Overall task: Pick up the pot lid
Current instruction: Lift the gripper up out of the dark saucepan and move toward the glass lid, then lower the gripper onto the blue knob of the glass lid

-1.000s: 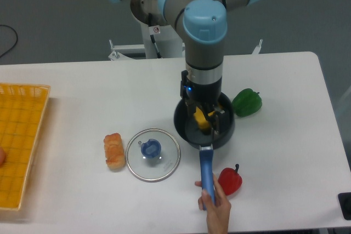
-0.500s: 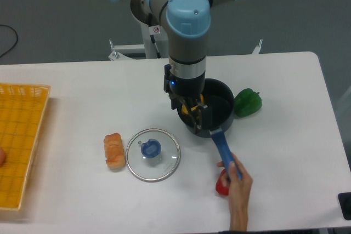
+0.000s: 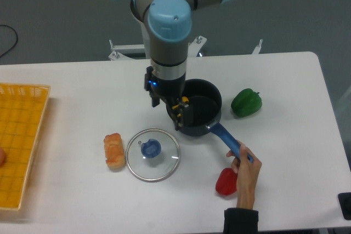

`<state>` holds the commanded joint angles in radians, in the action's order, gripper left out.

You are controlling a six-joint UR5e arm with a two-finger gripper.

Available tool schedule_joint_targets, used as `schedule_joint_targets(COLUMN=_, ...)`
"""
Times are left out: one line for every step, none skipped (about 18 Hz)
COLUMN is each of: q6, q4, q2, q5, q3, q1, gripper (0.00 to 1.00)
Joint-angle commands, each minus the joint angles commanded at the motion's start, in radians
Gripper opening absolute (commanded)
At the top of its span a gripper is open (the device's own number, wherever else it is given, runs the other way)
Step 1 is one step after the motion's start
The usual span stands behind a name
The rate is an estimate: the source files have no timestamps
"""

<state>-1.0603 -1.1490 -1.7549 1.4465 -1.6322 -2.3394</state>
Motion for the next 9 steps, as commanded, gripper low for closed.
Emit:
schedule_joint_targets(q6=0.04, q4=0.002, q2=0.0, q5=0.0, q3=-0.006, q1=0.015, gripper=1.0)
schedule_joint_targets(q6=0.072, q4=0.005, q2=-0.002, q5=0.0, q3=-0.011, q1=0.025, gripper=1.0)
schedule_joint_targets(q6=0.097, q4=0.009, q2=-0.003, q5=0.0, q3=-0.015, q1=0.034, gripper=1.0)
schedule_joint_targets(q6=0.118, q4=0.011, q2=-0.008, q5=0.0, q3=-0.021, q1=0.043, gripper=1.0)
schedule_joint_targets(q6=0.141, q4=0.014, q2=-0.011, q5=0.003, q3=-0.026, q1=0.051, gripper=1.0)
schedule_joint_targets(q6=0.154, q4=0.014, q2=-0.014, q5=0.012, q3=-0.041, q1=0.06, gripper=1.0)
schedule_joint_targets(q6=0.152, q4=0.02, q2=-0.014, q5=0.026, q3=-0.066, q1=0.069, gripper=1.0)
schedule_joint_targets(q6=0.151, q4=0.034, q2=-0.014, q5=0.046, q3=-0.08, q1=0.078, gripper=1.0)
schedule_joint_targets(q6=0.151, q4=0.046, q2=-0.018, q5=0.055, q3=-0.087, q1=0.091, gripper=1.0)
